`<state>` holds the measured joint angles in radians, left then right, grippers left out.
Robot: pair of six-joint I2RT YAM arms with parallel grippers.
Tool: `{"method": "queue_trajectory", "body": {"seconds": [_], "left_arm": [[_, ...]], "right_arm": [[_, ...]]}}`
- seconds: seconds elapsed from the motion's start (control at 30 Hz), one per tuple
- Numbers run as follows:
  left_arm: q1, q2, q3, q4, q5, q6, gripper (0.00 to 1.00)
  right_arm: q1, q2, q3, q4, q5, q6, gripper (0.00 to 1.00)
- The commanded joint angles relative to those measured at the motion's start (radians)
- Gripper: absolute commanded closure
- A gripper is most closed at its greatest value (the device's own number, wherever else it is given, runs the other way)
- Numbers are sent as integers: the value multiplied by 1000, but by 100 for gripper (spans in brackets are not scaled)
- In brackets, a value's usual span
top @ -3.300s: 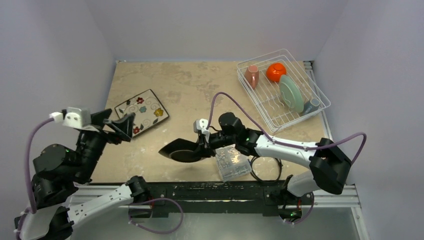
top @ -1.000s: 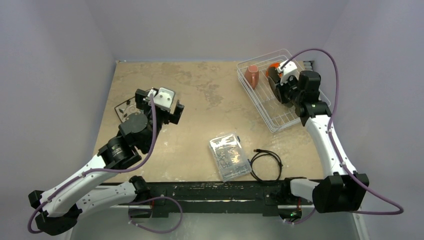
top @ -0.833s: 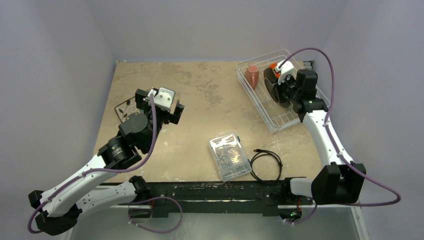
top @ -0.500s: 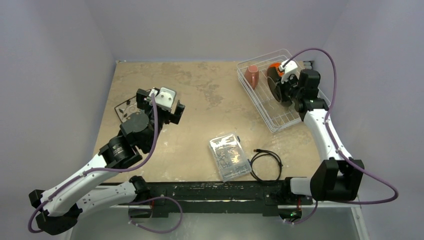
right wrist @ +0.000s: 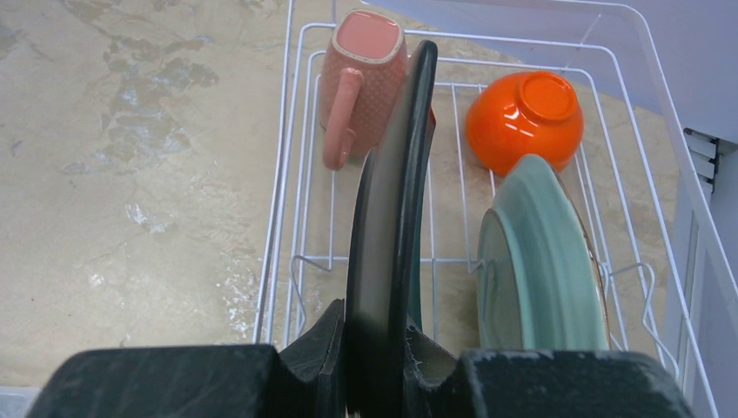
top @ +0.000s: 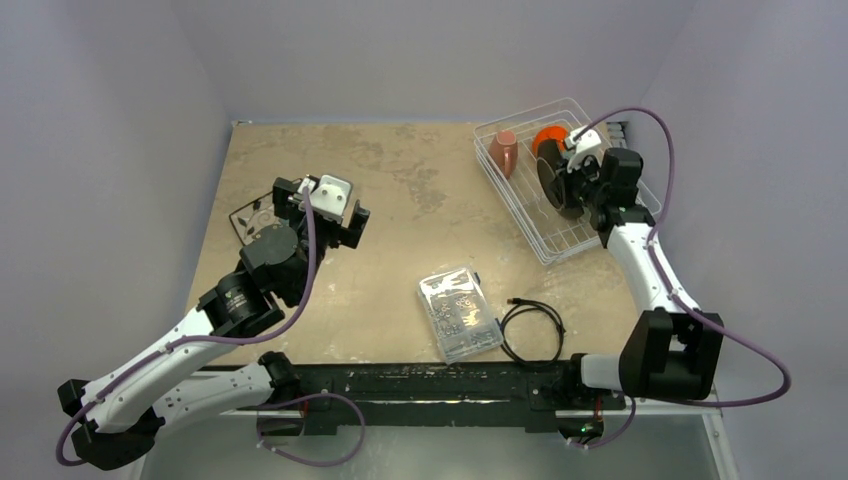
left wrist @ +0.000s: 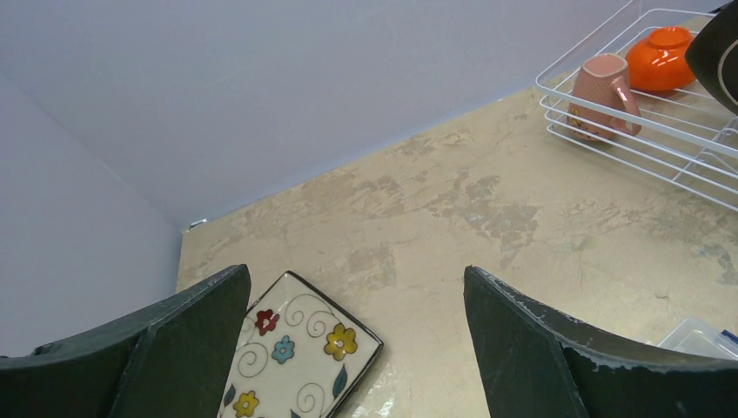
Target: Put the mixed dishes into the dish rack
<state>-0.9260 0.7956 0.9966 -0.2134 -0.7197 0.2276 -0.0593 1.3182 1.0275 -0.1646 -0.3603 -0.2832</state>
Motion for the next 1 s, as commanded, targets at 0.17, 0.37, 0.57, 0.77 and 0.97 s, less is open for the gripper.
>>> {"method": "queue_trajectory", "body": {"seconds": [0.17,0.37,0.57,0.77,0.97], "left_arm": [[-5,-3,12,32,6,4,9],[-5,6,10,32,8,4,9],[-5,5,11,34,11,4,9],[-5,6,11,32,17,-1,9],[-5,9,13,29,17,-2,10]], "right_arm": [[-4,-74,-164,417,-37,56,99],[-5,-71,-218,475,-25,45,93],[-7,-76,-234,469,0,32,83],[-6,-90,-228,441,60,28,68],[-5,-107,-228,424,68,31,62]]}}
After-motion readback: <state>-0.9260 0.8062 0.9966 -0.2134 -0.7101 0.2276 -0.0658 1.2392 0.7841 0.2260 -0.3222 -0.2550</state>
